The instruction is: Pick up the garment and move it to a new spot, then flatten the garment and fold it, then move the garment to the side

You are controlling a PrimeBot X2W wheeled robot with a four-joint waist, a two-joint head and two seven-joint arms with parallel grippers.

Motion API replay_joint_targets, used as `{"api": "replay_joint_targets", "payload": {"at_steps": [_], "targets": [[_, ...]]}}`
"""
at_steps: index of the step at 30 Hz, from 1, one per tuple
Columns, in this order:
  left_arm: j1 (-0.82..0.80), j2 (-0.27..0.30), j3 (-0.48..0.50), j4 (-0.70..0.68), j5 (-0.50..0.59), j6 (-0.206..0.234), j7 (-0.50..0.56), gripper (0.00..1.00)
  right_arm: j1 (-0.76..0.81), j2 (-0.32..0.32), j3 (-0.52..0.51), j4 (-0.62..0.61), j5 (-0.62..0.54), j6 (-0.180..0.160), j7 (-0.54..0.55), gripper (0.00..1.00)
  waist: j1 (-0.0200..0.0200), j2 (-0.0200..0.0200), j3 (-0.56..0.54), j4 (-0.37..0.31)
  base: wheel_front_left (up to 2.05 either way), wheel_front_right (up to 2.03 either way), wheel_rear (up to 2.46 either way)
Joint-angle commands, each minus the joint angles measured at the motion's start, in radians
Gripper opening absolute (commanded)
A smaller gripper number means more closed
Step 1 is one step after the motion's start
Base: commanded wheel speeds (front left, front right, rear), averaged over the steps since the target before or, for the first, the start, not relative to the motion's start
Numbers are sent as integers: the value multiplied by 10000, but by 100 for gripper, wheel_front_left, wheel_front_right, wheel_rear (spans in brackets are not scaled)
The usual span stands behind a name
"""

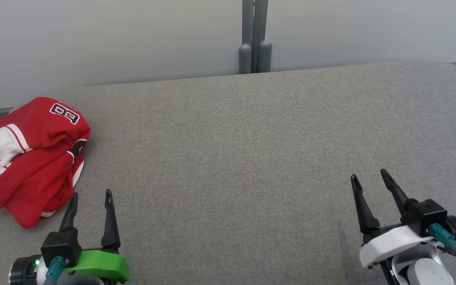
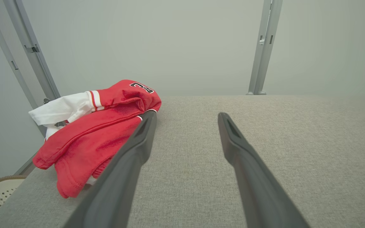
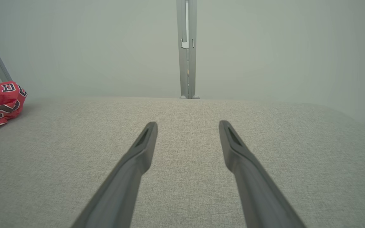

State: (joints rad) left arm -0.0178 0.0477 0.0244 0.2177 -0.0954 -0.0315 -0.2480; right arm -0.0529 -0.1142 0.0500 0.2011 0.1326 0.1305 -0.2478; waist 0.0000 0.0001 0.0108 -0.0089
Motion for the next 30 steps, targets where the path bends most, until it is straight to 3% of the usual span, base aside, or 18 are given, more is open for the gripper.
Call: {"api": "replay_joint_targets", "payload": {"at_steps": [1, 17, 30], "targets": [[92, 61, -10, -57, 223, 31, -89, 100, 78, -32, -29, -39, -197, 4, -82, 100, 0, -1, -7, 1, 0, 0, 0], [224, 54, 123, 96, 336, 169, -168, 100, 135, 84, -126, -212, -823, 4, -181, 100, 0, -1, 29, 393, 0, 0, 0], [306, 56, 293, 333, 52, 355, -168, 100, 214, 2, 313, -119, -683, 2, -181, 100, 0, -1, -11, 1964, 0, 0, 0]]}}
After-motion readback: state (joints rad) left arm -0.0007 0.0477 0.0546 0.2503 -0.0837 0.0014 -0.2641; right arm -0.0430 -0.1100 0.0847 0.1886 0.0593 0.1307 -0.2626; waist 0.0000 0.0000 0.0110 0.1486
